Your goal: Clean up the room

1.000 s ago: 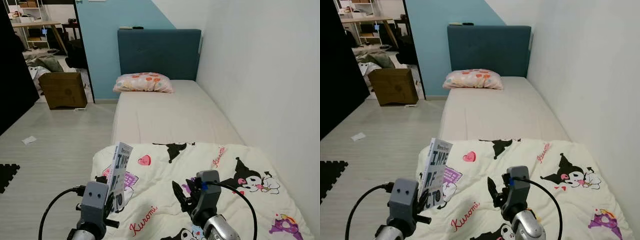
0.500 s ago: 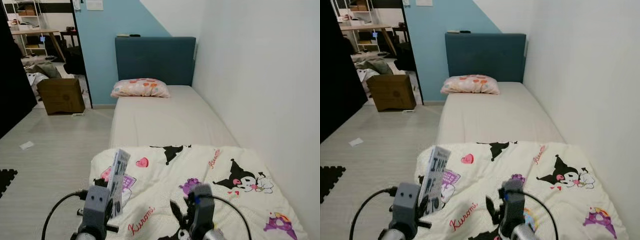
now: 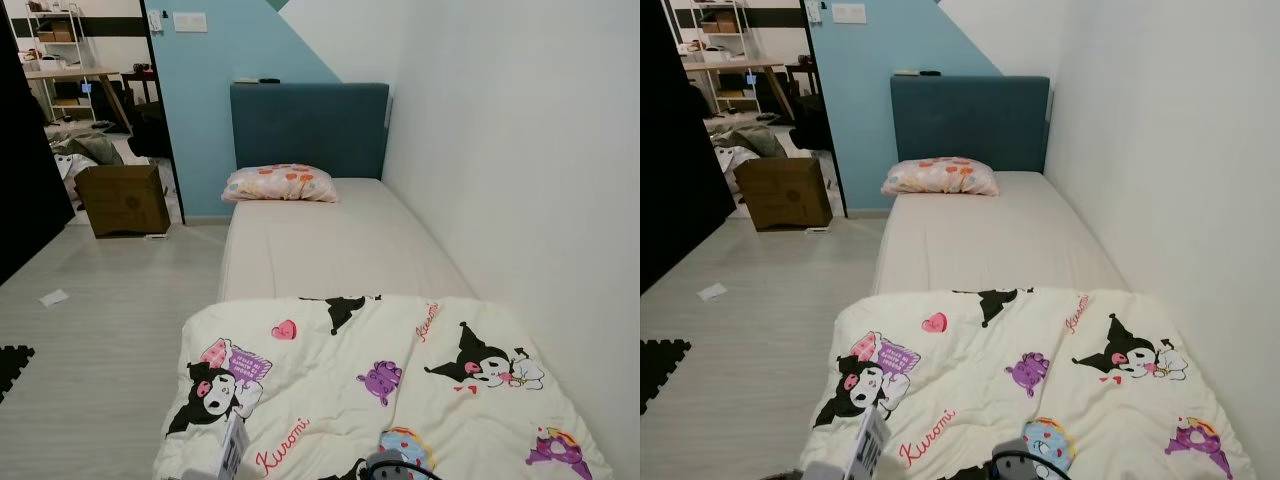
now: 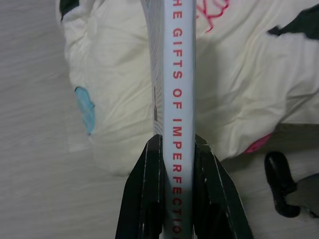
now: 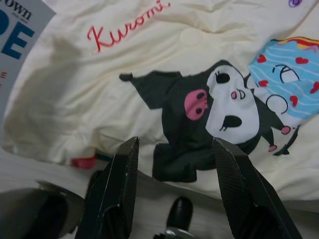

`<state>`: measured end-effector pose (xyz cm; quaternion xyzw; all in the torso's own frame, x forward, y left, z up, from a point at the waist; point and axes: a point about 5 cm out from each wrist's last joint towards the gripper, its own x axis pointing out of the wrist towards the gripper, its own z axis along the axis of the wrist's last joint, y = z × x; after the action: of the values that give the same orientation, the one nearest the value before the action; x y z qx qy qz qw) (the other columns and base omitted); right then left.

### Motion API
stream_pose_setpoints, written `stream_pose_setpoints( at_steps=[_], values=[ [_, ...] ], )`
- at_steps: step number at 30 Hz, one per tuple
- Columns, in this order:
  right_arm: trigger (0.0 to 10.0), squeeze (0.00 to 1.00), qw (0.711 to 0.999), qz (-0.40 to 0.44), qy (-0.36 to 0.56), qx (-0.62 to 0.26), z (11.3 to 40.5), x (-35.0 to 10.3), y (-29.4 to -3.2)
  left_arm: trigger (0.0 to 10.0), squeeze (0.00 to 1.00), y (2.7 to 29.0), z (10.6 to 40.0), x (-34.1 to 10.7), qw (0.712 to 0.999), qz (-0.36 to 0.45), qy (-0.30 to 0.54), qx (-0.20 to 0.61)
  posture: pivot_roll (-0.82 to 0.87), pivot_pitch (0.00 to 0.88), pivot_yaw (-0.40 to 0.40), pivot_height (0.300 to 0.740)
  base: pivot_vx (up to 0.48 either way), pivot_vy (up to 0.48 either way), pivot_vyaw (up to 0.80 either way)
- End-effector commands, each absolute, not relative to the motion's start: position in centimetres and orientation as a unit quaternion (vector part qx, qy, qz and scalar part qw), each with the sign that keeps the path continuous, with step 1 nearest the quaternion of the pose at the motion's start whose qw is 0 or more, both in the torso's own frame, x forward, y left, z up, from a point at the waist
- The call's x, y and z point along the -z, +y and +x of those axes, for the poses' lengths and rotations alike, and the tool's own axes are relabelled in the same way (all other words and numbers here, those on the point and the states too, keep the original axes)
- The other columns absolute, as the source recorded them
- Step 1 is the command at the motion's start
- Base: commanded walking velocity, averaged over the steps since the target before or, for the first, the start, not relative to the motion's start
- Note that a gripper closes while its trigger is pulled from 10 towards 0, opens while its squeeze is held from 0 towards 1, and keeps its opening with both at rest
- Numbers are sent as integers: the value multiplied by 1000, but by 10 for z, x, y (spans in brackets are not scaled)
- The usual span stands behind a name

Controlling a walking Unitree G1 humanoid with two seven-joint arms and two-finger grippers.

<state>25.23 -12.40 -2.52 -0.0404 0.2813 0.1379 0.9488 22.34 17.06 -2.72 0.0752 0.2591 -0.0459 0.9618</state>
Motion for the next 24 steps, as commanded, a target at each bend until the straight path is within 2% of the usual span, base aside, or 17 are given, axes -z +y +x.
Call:
stream_pose_setpoints(
  at_steps=[1, 7, 13, 24],
  values=[
    [10000, 0, 947, -44, 290, -132, 246, 31, -126, 10000, 0, 175, 223, 26, 965, 85, 244, 37, 20, 143, -13, 740, 0, 0, 0],
    [10000, 0, 950, -47, 292, -101, 243, 37, -136, 10000, 0, 174, 228, 24, 972, 64, 223, 16, 18, 141, -10, 740, 0, 0, 0],
    [10000, 0, 963, -25, 252, -91, 251, 28, -136, 10000, 0, 175, 233, 24, 970, 23, 241, 2, 8, 134, -6, 740, 0, 0, 0],
    [10000, 0, 966, 5, 242, -87, 252, 27, -138, 10000, 0, 175, 237, 20, 977, 31, 213, -9, -2, 130, -9, 740, 0, 0, 0]
  ],
)
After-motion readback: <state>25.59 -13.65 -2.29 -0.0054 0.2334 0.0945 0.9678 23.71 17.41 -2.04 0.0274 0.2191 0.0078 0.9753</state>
